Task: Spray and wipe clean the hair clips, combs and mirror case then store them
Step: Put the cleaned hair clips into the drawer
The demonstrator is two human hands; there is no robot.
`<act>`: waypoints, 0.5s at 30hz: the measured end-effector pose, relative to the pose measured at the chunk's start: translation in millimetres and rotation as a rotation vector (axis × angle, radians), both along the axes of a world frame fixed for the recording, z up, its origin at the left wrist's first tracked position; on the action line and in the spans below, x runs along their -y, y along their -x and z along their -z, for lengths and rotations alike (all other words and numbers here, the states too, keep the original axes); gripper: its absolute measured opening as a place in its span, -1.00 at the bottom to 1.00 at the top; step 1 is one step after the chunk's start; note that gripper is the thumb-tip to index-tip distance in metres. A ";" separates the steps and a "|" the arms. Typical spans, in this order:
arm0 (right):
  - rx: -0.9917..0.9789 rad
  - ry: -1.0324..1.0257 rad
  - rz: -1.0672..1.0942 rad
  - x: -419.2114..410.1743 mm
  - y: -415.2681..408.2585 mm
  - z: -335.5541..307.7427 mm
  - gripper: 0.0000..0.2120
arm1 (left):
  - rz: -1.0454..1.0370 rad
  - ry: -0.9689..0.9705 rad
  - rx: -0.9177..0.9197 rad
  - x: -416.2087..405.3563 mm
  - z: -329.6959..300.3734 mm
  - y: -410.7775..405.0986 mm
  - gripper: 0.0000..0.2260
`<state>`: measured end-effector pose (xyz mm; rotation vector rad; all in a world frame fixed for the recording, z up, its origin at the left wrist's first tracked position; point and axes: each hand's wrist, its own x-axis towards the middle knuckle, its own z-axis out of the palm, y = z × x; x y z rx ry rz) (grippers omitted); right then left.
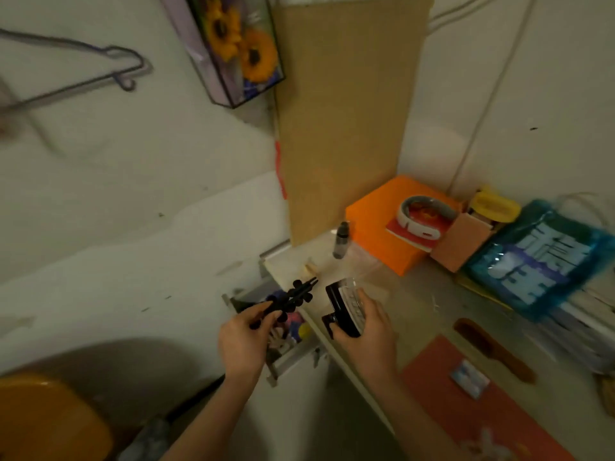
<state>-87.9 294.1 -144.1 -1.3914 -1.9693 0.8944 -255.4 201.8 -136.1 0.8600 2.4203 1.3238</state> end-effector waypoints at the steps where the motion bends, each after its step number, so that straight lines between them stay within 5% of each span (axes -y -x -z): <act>1: 0.017 0.012 -0.012 2.8 13.0 3.1 -0.26 | -0.008 0.005 -0.007 7.1 3.6 14.4 -0.77; 15: 0.146 0.189 -0.187 -2.9 139.2 54.7 -0.24 | -0.328 0.162 0.122 66.3 59.7 115.2 -0.78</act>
